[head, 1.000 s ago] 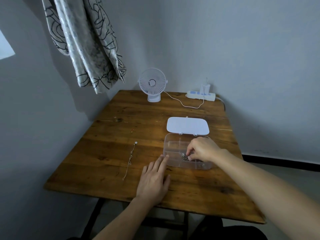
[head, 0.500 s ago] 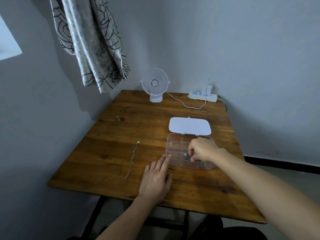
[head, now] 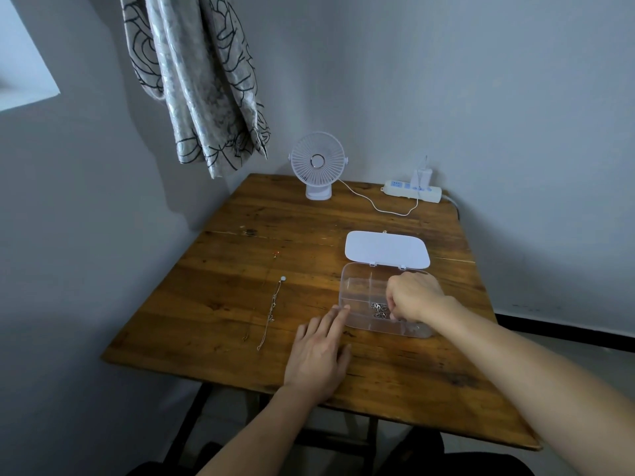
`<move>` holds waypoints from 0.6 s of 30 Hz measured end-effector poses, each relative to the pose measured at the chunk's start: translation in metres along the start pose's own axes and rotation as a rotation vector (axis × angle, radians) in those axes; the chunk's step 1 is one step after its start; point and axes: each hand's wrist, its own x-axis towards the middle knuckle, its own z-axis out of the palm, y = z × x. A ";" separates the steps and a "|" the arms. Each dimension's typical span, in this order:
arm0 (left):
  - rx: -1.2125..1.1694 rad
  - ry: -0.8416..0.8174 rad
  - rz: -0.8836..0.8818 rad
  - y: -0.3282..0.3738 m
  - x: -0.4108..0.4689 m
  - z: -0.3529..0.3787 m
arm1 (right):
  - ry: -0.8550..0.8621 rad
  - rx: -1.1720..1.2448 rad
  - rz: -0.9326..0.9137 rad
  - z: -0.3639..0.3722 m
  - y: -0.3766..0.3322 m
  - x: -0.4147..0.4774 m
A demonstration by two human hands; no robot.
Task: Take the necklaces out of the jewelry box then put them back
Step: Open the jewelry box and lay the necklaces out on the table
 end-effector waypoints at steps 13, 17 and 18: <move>0.002 0.013 -0.002 0.000 0.000 0.001 | 0.034 0.251 -0.140 0.007 0.013 -0.015; 0.007 0.013 0.000 0.000 0.000 0.002 | 0.008 0.214 -0.175 0.001 0.010 -0.014; 0.008 0.012 0.002 0.000 0.001 0.002 | 0.007 0.204 -0.175 0.000 0.009 -0.014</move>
